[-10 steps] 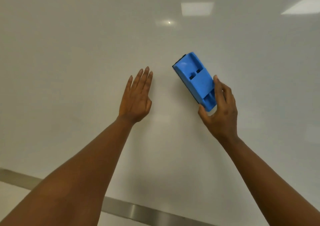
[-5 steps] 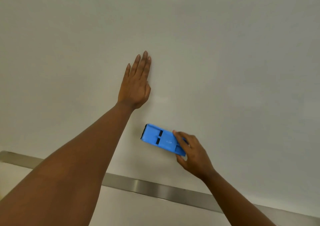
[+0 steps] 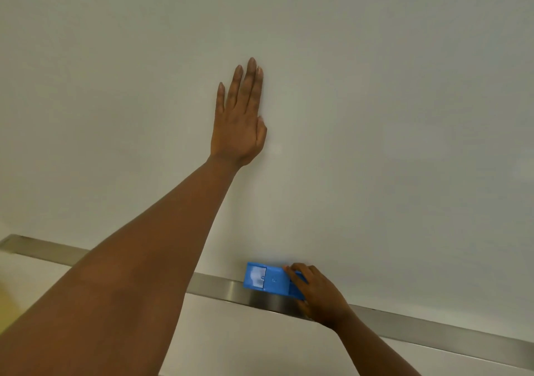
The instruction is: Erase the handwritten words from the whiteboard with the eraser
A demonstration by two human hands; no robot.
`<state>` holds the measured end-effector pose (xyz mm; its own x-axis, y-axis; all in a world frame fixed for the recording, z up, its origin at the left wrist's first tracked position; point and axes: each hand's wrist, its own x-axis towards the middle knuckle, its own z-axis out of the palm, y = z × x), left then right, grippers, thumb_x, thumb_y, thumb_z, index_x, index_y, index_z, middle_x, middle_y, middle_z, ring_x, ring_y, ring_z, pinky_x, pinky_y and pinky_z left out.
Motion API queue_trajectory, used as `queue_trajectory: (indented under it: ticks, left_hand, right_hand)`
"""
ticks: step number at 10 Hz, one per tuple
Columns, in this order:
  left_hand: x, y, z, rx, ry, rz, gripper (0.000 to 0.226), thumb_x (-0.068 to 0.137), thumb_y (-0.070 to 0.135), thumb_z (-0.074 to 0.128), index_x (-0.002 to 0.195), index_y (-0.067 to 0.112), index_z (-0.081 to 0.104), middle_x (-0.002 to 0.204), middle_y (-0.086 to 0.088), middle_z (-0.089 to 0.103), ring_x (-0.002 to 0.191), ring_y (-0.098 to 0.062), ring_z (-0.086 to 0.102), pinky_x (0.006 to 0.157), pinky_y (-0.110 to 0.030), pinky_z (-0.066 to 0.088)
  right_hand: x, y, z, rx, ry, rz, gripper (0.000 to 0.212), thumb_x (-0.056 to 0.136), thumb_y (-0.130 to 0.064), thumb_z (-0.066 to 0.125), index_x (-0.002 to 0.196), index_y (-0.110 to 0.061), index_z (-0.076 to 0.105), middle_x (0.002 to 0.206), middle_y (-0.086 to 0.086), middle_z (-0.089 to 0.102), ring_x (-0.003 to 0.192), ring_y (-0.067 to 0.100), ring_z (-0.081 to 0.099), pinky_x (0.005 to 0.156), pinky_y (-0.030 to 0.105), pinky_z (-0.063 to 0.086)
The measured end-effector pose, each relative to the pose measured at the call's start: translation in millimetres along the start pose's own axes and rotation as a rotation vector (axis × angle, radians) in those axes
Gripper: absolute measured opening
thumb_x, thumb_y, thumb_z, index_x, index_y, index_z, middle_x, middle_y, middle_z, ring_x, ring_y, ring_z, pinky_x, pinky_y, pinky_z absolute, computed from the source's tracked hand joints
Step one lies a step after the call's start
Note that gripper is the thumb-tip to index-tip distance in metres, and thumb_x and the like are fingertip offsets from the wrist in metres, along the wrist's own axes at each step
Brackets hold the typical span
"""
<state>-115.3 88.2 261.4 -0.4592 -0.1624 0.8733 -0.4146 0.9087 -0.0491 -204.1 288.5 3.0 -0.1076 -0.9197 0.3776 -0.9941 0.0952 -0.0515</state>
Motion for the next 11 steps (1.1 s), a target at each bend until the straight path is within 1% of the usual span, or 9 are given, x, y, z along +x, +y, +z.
queue_trajectory:
  ticks: [1,2,3,4,5,6,7,9,11]
  left_hand:
    - [0.3,1.3,0.6,0.012,0.012,-0.005,0.072,0.084,0.018,0.035,0.149,0.007,0.009,0.158,-0.011,0.009,0.145,-0.026,0.005,0.118,-0.046,0.007]
    - [0.1,0.7,1.0,0.019,0.013,-0.003,0.071,0.084,0.018,0.036,0.149,0.006,0.009,0.157,-0.012,0.010,0.145,-0.027,0.006,0.117,-0.047,0.008]
    - [-0.3,-0.2,1.1,0.014,0.021,0.003,0.071,0.083,0.018,0.036,0.149,0.005,0.011,0.157,-0.013,0.012,0.145,-0.027,0.007,0.117,-0.048,0.009]
    - [-0.5,-0.1,2.6,0.015,0.034,0.005,0.071,0.083,0.018,0.036,0.148,0.004,0.013,0.157,-0.014,0.013,0.145,-0.028,0.009,0.117,-0.048,0.010]
    - [-0.6,-0.7,4.3,0.031,0.042,0.004,0.071,0.083,0.018,0.037,0.148,0.004,0.013,0.156,-0.013,0.013,0.145,-0.028,0.009,0.117,-0.048,0.011]
    - [-1.0,-0.3,5.7,0.024,0.044,0.003,0.071,0.084,0.018,0.037,0.148,0.004,0.013,0.156,-0.013,0.013,0.145,-0.028,0.009,0.117,-0.048,0.010]
    - [-1.5,1.4,7.1,0.014,0.045,-0.007,0.071,0.083,0.018,0.037,0.148,0.004,0.013,0.157,-0.013,0.013,0.145,-0.028,0.009,0.117,-0.049,0.010]
    - [-4.4,0.4,7.0,0.021,0.036,-0.014,0.072,0.082,0.019,0.036,0.149,0.005,0.011,0.157,-0.013,0.011,0.145,-0.027,0.008,0.117,-0.047,0.009]
    - [-6.3,-2.2,2.0,-0.001,0.031,0.002,0.072,0.083,0.017,0.036,0.149,0.006,0.008,0.157,-0.012,0.009,0.145,-0.026,0.005,0.118,-0.046,0.007]
  right_hand:
    - [-0.3,2.8,17.3,0.014,-0.092,0.026,0.059,0.089,-0.023,0.056,0.142,-0.014,0.032,0.139,0.008,0.041,0.121,0.026,0.044,0.095,0.033,0.044]
    - [2.4,0.6,28.4,0.017,-0.150,0.039,0.056,0.093,-0.027,0.046,0.145,-0.021,0.025,0.145,0.003,0.031,0.126,0.023,0.035,0.101,0.031,0.038]
    - [3.1,-0.2,31.1,-0.020,-0.155,0.011,0.053,0.089,-0.028,0.051,0.140,-0.024,0.036,0.141,0.002,0.037,0.123,0.021,0.040,0.098,0.029,0.040]
    - [3.4,0.0,35.9,-0.063,-0.117,-0.102,0.052,0.061,-0.040,0.081,0.110,-0.029,0.066,0.111,-0.004,0.064,0.093,0.011,0.063,0.075,0.019,0.053]
    - [4.8,-1.7,40.5,-0.146,-0.151,-0.168,0.049,0.053,-0.048,0.084,0.098,-0.033,0.071,0.100,-0.009,0.068,0.086,0.006,0.065,0.071,0.017,0.054]
    - [3.7,-4.4,44.1,-0.150,-0.255,-0.133,0.053,0.057,-0.049,0.082,0.105,-0.030,0.069,0.105,-0.006,0.068,0.097,0.009,0.064,0.074,0.018,0.054]
    - [3.1,-0.7,49.2,-0.234,-0.280,-0.105,0.055,0.086,-0.035,0.063,0.135,-0.019,0.045,0.137,0.010,0.048,0.126,0.023,0.044,0.098,0.032,0.045]
    - [-0.2,-7.2,44.7,-0.201,-0.307,-0.148,0.055,0.052,-0.055,0.082,0.101,-0.033,0.071,0.104,-0.009,0.069,0.095,0.006,0.065,0.074,0.015,0.053]
    - [12.4,-2.9,34.4,-0.187,-0.049,-0.163,0.057,0.073,-0.041,0.073,0.124,-0.020,0.057,0.123,-0.002,0.060,0.111,0.012,0.058,0.092,0.022,0.045]
